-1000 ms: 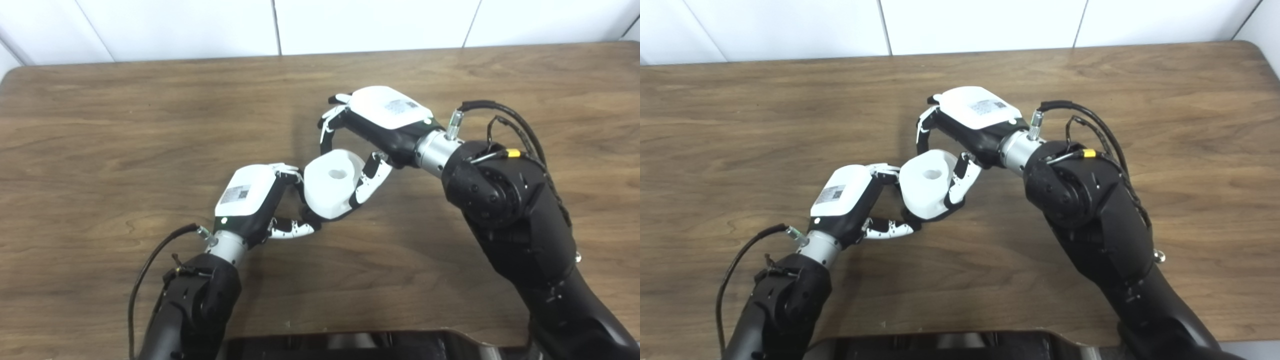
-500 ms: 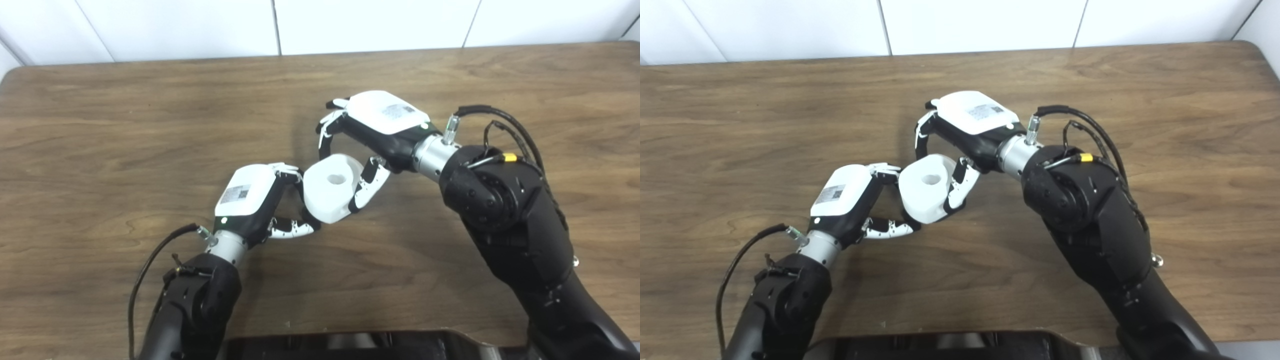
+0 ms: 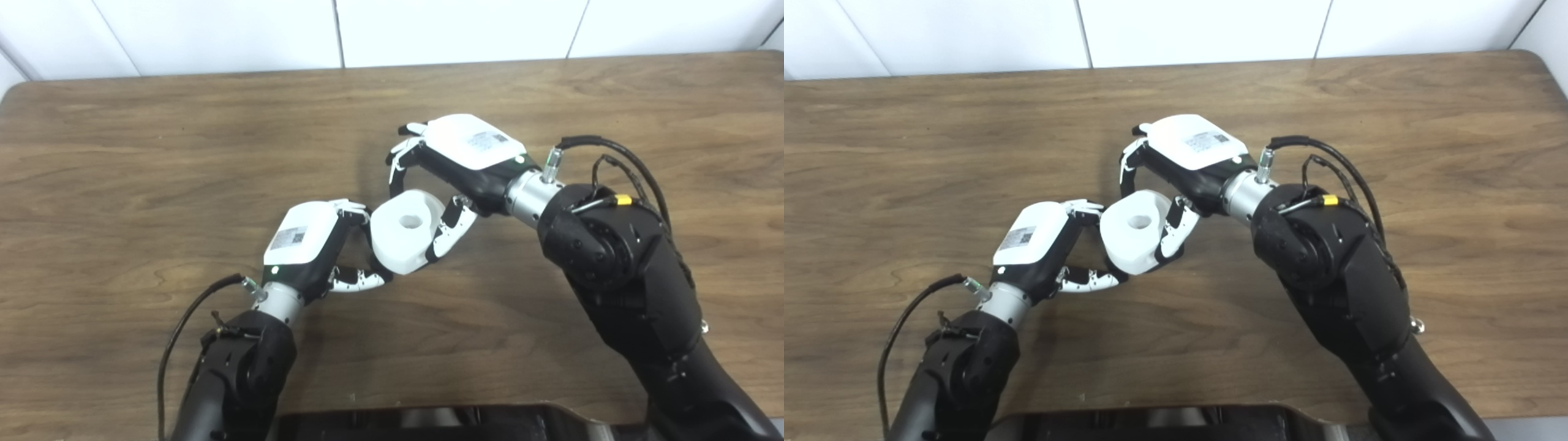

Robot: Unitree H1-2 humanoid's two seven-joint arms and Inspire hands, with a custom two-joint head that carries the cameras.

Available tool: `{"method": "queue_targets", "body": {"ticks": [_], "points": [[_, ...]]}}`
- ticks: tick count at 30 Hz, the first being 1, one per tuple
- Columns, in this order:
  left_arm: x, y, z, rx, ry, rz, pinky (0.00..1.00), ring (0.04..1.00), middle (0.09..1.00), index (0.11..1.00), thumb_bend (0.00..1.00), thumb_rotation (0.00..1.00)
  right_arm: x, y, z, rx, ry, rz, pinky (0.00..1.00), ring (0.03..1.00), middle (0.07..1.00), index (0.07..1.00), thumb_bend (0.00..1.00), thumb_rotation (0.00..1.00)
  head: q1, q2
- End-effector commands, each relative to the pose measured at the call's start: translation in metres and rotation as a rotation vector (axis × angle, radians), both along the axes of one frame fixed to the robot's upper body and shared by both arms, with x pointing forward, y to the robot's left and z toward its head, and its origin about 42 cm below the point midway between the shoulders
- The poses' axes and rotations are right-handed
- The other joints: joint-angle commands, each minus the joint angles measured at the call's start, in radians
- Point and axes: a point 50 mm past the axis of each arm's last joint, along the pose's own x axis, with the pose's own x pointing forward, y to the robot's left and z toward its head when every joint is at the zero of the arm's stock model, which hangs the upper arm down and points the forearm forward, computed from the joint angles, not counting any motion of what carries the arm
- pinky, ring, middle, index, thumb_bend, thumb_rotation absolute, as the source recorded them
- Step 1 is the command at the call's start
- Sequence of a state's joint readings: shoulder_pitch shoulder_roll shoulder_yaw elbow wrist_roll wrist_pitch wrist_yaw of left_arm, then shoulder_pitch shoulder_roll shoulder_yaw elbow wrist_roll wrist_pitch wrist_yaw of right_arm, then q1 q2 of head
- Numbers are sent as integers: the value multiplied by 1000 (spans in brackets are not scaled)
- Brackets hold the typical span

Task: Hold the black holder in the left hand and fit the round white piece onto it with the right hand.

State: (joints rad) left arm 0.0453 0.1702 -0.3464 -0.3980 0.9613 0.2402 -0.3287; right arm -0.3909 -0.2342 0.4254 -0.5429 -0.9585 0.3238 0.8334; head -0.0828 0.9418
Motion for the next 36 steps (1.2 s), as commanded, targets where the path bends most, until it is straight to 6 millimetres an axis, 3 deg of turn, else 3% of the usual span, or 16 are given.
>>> {"method": "queue_targets", "body": {"ticks": [1, 36], "points": [[-1, -2, -1, 12, 24, -16, 838, 854, 777, 485, 522, 55, 1, 1, 4, -9, -42, 13, 969, 956, 816, 484, 524, 133, -1, 0], [-3, 0, -1, -1, 22, -19, 840, 853, 777, 485, 523, 53, -9, 1, -10, -102, -66, 37, 999, 957, 825, 487, 525, 141, -9, 5]]}}
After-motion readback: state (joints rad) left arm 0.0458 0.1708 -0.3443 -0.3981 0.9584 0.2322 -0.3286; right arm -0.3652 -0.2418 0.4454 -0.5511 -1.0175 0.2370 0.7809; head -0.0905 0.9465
